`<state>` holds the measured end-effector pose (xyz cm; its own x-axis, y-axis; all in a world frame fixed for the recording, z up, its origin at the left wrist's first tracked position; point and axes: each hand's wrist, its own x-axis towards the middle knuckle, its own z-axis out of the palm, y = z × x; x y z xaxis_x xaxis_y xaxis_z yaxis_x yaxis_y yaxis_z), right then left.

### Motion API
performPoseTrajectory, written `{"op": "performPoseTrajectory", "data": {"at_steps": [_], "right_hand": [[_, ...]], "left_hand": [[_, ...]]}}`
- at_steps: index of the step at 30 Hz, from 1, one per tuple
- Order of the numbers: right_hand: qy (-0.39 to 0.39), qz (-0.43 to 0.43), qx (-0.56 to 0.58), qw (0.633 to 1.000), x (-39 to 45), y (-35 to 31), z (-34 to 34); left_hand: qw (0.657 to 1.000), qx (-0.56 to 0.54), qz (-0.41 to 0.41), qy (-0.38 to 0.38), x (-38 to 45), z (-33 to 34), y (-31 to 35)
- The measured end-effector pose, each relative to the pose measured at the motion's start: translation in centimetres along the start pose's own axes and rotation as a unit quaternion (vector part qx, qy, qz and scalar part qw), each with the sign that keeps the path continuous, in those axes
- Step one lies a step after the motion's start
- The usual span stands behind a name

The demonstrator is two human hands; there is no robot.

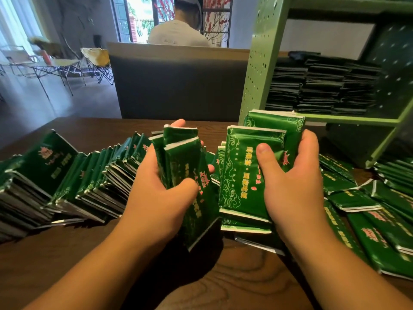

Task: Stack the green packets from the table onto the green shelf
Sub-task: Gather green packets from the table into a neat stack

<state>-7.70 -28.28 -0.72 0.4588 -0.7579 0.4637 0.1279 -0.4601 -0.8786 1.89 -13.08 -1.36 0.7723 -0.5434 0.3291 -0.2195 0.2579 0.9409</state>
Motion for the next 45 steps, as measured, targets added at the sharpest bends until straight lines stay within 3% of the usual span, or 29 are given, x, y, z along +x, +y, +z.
{"op": "performPoseTrajectory", "data": {"at_steps": [3, 11, 14, 19, 22, 32, 45], "right_hand": [[0.000, -0.005, -0.008, 1.000, -0.3, -0.1, 0.2], [-0.047, -0.031, -0.019, 0.998, -2.0, -0.1, 1.2], [-0.085, -0.020, 0.005, 0.996, -2.1, -0.2, 1.4], [-0.165, 0.013, 0.150, 0.975, -2.3, -0.2, 1.4], [-0.186, 0.020, 0.136, 0.973, -2.3, -0.3, 1.2], [-0.184, 0.018, 0.136, 0.973, -2.2, -0.1, 1.1], [-0.156, 0.029, 0.087, 0.984, -1.8, 0.1, 1.0]], "left_hand": [[0.995, 0.082, 0.054, 0.014, -0.6, 0.7, 0.1], [0.990, 0.115, 0.083, 0.002, -0.9, 1.3, -0.8], [0.988, 0.123, 0.093, 0.000, -1.0, 1.3, -0.9], [0.982, 0.154, 0.109, -0.017, -1.1, 1.3, -1.0], [0.977, 0.177, 0.115, -0.032, -1.1, 1.4, -1.1], [0.965, 0.213, 0.137, -0.074, -1.0, 1.3, -1.0], [0.995, 0.069, 0.067, -0.013, -0.7, 0.8, -0.2]]}}
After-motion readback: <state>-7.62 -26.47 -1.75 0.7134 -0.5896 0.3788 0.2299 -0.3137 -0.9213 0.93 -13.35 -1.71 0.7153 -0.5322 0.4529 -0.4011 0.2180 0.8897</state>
